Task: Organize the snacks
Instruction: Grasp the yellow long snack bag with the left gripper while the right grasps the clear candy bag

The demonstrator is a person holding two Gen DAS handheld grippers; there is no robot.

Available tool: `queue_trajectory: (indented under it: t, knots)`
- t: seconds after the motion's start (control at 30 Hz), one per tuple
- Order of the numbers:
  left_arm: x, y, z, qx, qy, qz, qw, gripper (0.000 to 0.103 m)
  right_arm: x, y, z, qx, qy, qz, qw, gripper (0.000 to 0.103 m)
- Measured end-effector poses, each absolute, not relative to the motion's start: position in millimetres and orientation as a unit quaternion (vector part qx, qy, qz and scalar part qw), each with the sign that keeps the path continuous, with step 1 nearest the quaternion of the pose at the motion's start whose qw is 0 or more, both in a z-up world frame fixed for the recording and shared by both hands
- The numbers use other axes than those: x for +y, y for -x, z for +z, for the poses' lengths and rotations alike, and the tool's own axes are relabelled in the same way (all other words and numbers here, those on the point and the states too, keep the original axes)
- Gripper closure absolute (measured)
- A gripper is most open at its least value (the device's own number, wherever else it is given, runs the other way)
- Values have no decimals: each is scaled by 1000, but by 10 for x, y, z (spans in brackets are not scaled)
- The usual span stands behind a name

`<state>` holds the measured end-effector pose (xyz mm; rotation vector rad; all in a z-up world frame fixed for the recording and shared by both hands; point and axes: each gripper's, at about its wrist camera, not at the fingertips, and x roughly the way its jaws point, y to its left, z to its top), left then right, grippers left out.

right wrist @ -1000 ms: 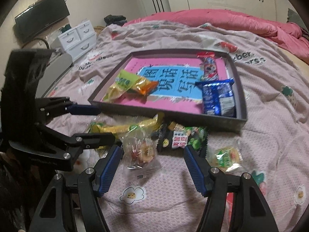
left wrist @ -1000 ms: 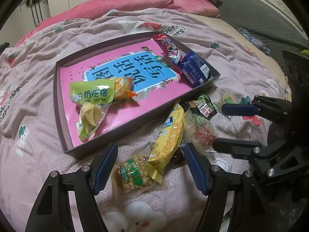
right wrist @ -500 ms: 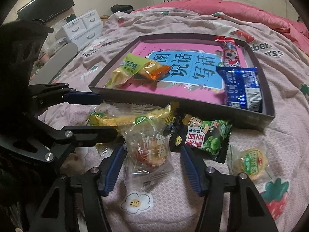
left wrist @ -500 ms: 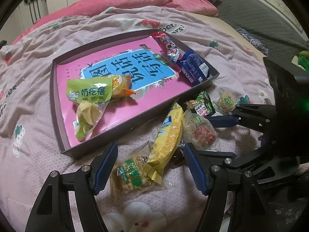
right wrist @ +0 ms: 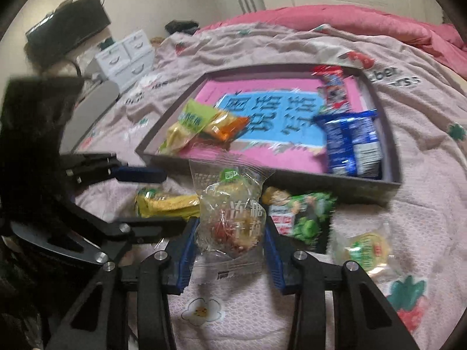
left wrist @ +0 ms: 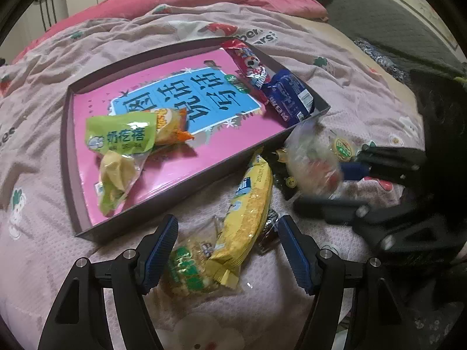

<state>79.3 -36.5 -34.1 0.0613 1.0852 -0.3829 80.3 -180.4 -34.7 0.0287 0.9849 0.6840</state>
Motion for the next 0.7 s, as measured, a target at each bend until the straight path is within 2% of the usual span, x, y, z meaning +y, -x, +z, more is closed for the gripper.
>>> queue_trajectory:
  t: [0.13, 0.23, 0.33, 0.37, 0.5, 0.7]
  knots:
    - [-428, -837, -380, 515, -32, -184, 836, 30, -1949, -870, -300, 458, -33, 303, 835, 60]
    - [-464, -885, -400, 518, -30, -183, 835, 37, -1995, -905, -294, 457, -41, 298, 837, 60]
    - [-483, -963, -450, 527, -13, -185, 829, 38, -2001, -914, -289, 455, -36, 296, 839, 60]
    - [-485, -988, -470, 530, -7, -186, 827, 44, -2000, -914, -285, 455, -35, 297, 839, 60]
    - [-512, -1049, -531, 539, 11, -189, 821, 51, -1980, -942, -287, 451, -26, 296, 841, 60]
    - [-571, -1072, -572, 545, 24, -209, 812, 70, -1961, -962, -301, 451, -25, 297, 841, 60]
